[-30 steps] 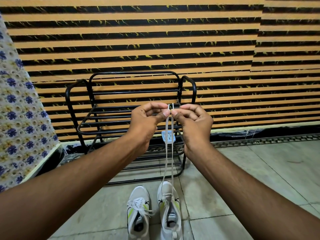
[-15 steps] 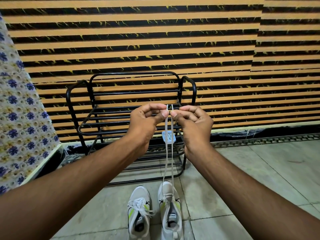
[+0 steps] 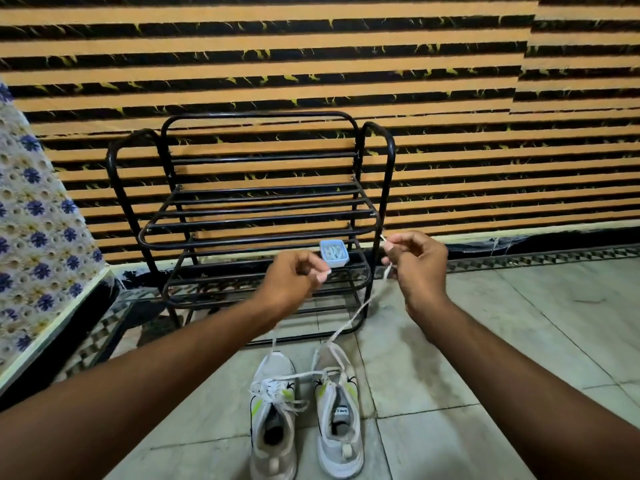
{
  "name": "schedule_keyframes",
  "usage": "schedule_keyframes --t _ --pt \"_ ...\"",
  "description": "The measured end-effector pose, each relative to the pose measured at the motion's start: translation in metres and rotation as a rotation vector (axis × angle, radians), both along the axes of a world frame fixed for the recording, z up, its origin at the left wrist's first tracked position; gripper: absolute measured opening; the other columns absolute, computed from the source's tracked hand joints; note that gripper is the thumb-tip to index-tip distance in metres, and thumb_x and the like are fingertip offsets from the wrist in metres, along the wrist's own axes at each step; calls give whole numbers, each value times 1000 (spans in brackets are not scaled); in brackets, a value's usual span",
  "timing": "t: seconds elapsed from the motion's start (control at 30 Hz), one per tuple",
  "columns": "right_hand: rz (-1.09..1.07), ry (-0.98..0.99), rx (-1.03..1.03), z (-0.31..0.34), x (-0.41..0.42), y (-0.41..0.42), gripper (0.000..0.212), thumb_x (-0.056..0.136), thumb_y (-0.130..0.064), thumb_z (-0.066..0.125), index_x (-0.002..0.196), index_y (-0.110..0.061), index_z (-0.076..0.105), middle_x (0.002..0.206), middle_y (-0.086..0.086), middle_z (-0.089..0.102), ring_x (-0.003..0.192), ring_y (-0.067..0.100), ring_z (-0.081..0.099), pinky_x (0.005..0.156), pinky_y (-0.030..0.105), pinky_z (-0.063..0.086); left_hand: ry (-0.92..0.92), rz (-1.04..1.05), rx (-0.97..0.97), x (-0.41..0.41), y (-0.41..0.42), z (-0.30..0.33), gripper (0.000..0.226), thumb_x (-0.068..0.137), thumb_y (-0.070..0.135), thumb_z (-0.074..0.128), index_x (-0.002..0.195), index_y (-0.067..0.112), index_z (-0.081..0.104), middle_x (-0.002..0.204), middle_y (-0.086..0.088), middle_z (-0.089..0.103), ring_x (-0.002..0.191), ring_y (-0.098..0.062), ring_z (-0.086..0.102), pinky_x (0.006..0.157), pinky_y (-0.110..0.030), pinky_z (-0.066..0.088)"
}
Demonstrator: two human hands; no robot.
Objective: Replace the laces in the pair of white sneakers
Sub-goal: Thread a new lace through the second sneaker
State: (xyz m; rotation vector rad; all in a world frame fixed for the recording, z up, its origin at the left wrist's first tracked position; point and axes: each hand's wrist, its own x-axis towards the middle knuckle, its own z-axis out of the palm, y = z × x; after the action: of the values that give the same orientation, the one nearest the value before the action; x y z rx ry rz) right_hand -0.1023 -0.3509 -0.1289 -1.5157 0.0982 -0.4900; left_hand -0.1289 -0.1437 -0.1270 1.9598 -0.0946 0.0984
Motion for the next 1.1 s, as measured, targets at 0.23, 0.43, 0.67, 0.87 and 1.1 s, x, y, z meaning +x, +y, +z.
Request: schedule_keyframes --t 0.23,0.43,0.67,0.87,1.1 --pt "-19 22 -296 -78 35 -10 20 87 -5 71 80 -23 74 79 -7 73 80 10 68 78 32 56 114 -104 374 15 15 -131 30 86 -6 68 77 23 71 74 10 69 68 4 62 70 -18 50" --pt "155 27 -455 -153 51 7 17 83 -3 71 81 -20 74 79 -9 73 79 8 68 78 31 55 273 -147 509 25 9 -201 18 69 13 56 75 27 66 70 19 72 74 2 68 76 -35 58" --pt "258 27 -556 -217 47 17 21 80 2 75 78 -19 74 78 -13 72 73 1 65 70 12 44 281 -210 609 31 0 -233 18 66 40 58 79 29 63 82 13 63 85 -13 65 77 -30 55" --pt "317 118 -523 -237 35 18 16 81 -1 76 78 -17 76 78 -9 74 67 -3 59 63 10 38 264 -282 516 16 -14 -232 52 59 55 51 97 24 68 100 7 56 102 -17 55 91 -31 48" --pt "175 127 -474 -238 32 6 13 82 -1 76 83 -14 75 79 -8 71 69 -1 60 63 10 38 357 -297 47 40 -32 -224 78 72 -2 46 143 27 55 118 14 69 96 -38 63 78 -42 49"
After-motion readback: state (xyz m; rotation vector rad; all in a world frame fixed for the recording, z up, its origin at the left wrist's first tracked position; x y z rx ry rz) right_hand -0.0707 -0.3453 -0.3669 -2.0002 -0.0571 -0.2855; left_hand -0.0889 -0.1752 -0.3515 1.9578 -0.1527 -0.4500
